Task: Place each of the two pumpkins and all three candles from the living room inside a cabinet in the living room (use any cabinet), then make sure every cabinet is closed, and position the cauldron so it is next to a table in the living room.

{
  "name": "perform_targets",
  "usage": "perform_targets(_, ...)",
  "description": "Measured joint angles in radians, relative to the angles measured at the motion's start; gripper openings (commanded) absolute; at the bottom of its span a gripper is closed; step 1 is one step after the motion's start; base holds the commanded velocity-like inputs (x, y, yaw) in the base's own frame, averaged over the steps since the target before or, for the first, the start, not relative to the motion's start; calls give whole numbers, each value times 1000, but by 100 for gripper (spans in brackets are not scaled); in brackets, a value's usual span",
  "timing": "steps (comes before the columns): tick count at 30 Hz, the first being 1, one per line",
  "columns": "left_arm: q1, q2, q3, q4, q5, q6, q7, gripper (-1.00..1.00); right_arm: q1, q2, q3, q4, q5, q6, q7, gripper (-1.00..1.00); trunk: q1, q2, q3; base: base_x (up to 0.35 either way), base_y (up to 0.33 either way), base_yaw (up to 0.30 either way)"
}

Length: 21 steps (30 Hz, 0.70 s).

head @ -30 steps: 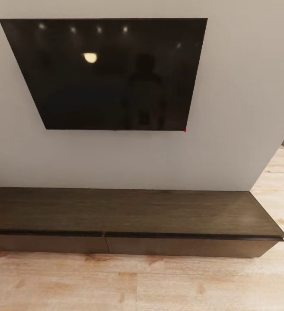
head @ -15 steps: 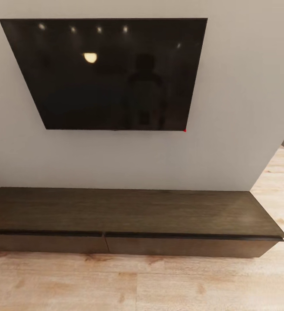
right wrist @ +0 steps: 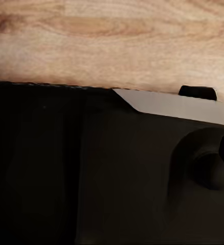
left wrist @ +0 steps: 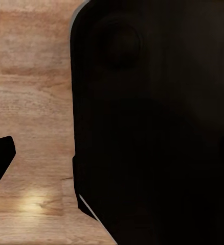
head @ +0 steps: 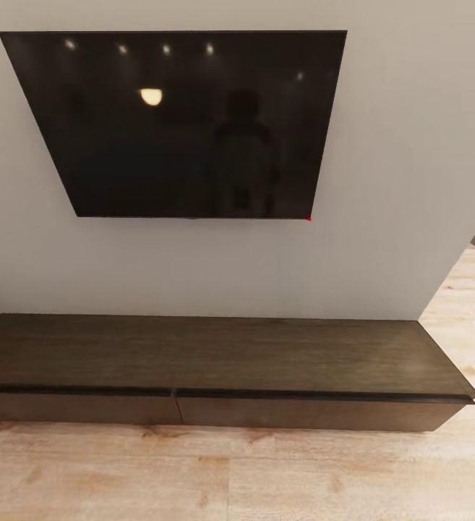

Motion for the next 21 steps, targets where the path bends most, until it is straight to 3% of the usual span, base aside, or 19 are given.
perform_targets(1, 0, 0, 1, 0, 0, 0, -12, 100, 1, 1, -11, -48, -18, 10, 24, 100, 0, 0, 0, 0, 0, 0)
perform_targets(4, 0, 2, 4, -4, 5, 0, -140, 100, 2, -5, -66, -217, -152, 138, 132, 100, 0, 0, 0, 0, 0, 0)
perform_targets(8, 0, 5, 6, -24, 8, 4, -225, 100, -3, -21, -87, -289, -220, 260, 174, 100, 0, 0, 0, -8, 0, 0)
perform_targets(11, 0, 5, 6, -38, 9, 4, -246, 100, -7, -39, -89, -309, -240, 296, 187, 100, 0, 0, 0, -145, 0, 0)
perform_targets(14, 0, 4, 6, -45, 9, 4, -240, 100, -9, -48, -92, -315, -248, 304, 192, 100, 0, 0, 0, -263, 0, 0)
perform_targets(17, 0, 4, 5, -47, 8, 2, -211, 100, -9, -54, -94, -313, -252, 264, 193, 100, 0, 0, 0, -246, 0, 0)
perform_targets(21, 0, 2, 4, -51, 8, -19, -163, 100, -8, -52, -92, -310, -254, 103, 190, 100, 0, 0, 0, -94, 0, 0)
